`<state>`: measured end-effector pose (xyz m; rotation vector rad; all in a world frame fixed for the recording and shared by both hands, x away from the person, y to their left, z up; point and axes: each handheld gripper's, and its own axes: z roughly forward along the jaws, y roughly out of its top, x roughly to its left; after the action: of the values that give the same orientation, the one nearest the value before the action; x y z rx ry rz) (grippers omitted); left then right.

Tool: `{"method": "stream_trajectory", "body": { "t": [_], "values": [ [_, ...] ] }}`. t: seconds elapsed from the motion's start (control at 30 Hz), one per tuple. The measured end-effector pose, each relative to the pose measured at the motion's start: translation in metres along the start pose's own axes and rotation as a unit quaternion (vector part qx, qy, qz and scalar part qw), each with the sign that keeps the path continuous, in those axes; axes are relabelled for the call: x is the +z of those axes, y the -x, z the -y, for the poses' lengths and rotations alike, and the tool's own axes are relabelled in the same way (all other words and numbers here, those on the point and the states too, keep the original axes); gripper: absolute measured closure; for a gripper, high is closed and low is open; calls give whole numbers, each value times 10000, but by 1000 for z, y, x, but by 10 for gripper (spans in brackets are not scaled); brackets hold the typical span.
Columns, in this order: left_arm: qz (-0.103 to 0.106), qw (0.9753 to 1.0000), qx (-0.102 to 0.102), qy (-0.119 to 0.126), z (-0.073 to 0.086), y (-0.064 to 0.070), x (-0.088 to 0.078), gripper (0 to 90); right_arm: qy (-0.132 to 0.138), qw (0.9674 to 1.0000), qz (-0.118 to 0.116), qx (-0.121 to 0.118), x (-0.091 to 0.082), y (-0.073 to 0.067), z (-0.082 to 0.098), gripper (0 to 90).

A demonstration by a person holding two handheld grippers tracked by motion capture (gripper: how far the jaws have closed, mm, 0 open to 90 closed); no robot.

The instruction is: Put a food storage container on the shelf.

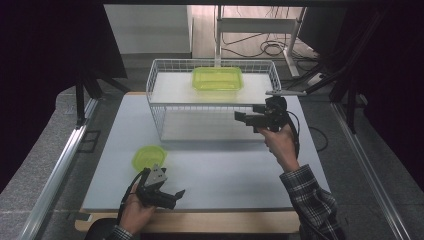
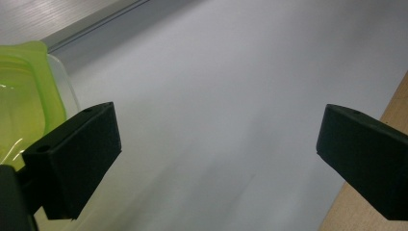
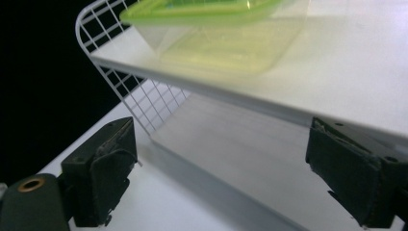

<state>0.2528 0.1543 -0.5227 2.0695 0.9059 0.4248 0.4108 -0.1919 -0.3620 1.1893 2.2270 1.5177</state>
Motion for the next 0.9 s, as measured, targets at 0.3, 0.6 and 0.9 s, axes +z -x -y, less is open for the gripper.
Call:
{"method": "stream_trajectory", "body": {
  "t": [0.3, 0.6, 0.9],
  "values": [
    [-61, 10000, -25, -14, 0, -1, -1, 19, -113, 9994, 85, -302, -10, 0, 27, 47],
    [-146, 9999, 21, -67, 0, -1, 0, 17, -318, 9977, 237, -546, -20, 0, 57, 5],
    [-170, 9998, 2, -97, 1, -2, 0, 16, -323, 9966, 389, -657, -27, 2, 86, 0]
  ]
}}
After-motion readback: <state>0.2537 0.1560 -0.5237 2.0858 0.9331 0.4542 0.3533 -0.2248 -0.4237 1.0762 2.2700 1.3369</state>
